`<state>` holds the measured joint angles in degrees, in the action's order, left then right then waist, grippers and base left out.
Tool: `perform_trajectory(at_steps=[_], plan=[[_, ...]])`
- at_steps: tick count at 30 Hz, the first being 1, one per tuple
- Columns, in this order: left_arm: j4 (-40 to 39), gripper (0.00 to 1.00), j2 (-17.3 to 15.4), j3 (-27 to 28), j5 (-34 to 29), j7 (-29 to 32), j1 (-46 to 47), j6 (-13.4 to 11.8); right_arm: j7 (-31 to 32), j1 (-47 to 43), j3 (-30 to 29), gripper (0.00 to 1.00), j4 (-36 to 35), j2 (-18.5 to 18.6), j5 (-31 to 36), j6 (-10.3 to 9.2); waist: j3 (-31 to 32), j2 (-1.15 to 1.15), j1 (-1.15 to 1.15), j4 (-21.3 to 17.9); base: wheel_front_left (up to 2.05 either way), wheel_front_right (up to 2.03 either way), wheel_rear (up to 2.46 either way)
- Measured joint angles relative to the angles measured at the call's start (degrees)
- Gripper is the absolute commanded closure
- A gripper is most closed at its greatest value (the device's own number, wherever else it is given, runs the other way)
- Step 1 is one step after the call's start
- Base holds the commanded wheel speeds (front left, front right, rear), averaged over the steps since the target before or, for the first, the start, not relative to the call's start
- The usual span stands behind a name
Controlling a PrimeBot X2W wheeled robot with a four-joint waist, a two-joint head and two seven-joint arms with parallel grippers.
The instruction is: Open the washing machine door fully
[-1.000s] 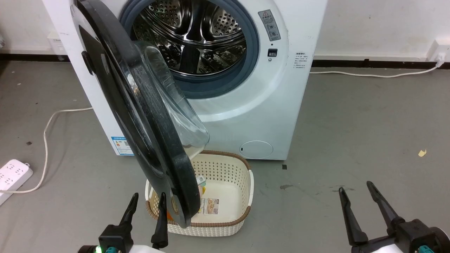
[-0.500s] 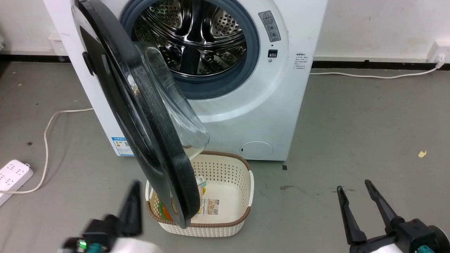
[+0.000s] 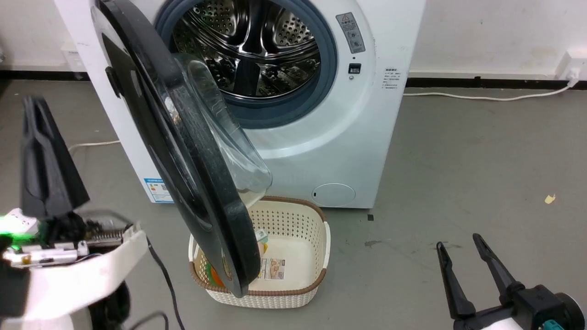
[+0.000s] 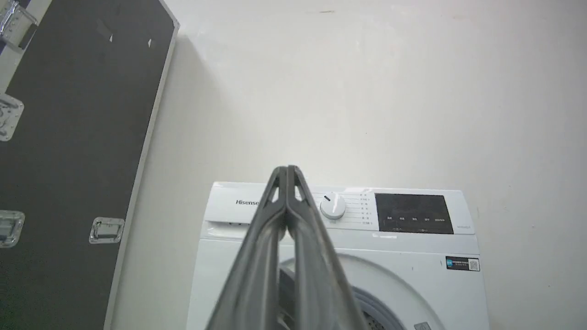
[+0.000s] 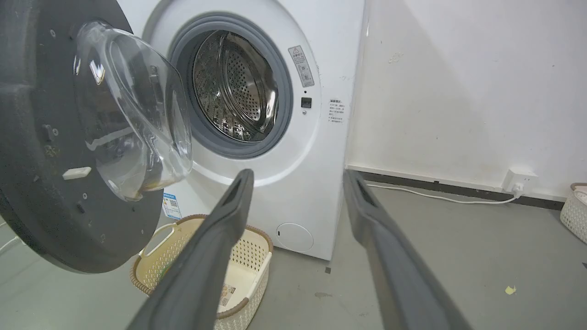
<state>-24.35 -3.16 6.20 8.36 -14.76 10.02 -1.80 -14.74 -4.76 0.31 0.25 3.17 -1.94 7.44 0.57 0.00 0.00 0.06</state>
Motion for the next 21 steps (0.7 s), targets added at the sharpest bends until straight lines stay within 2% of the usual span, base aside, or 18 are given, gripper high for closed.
perform_trajectory(at_steps=[1, 3, 7, 10, 15, 21], plan=[[-3.0, 1.0, -0.9, -1.3, -2.9, 0.0, 1.7, 0.5, 0.0, 0.0, 0.2, 0.0, 0.1, 0.0, 0.0, 0.0, -0.1, 0.0, 0.0, -0.1, 0.0, 0.0, 0.0], [-3.8, 1.0, -1.2, -3.8, -4.3, 0.0, 2.1, 1.4, 0.0, 0.0, 0.4, 0.0, 0.1, 0.0, -0.1, 0.0, -0.2, 0.0, 0.0, -0.3, 0.0, 0.0, 0.0], [-3.0, 1.0, -0.9, -11.1, -4.8, 2.9, 1.7, 3.3, 0.0, 0.0, 0.4, 0.0, 0.1, 0.0, -0.2, 0.0, -0.6, 0.0, 0.0, -0.8, 0.0, 0.0, 0.0], [-1.3, 1.0, -0.5, -17.1, -4.8, 5.6, 0.0, 3.7, 0.0, 0.2, 0.2, 0.0, 0.2, 0.0, -0.8, 0.0, -1.2, 0.0, 0.0, -1.0, 0.0, 0.0, 0.0], [5.2, 1.0, 0.2, -25.5, -3.9, 9.6, -4.9, 3.7, 0.0, 0.5, 0.1, 0.0, 0.2, 0.0, -1.5, 0.0, -2.2, 0.0, 0.0, -1.2, 0.0, 0.0, 0.0], [14.6, 1.0, 0.3, -29.1, -2.1, 11.6, -5.7, 2.9, 0.0, 0.8, 0.2, 0.0, 0.4, 0.0, -2.0, 0.0, -3.3, 0.0, 0.0, -1.3, 0.0, 0.0, 0.0]])
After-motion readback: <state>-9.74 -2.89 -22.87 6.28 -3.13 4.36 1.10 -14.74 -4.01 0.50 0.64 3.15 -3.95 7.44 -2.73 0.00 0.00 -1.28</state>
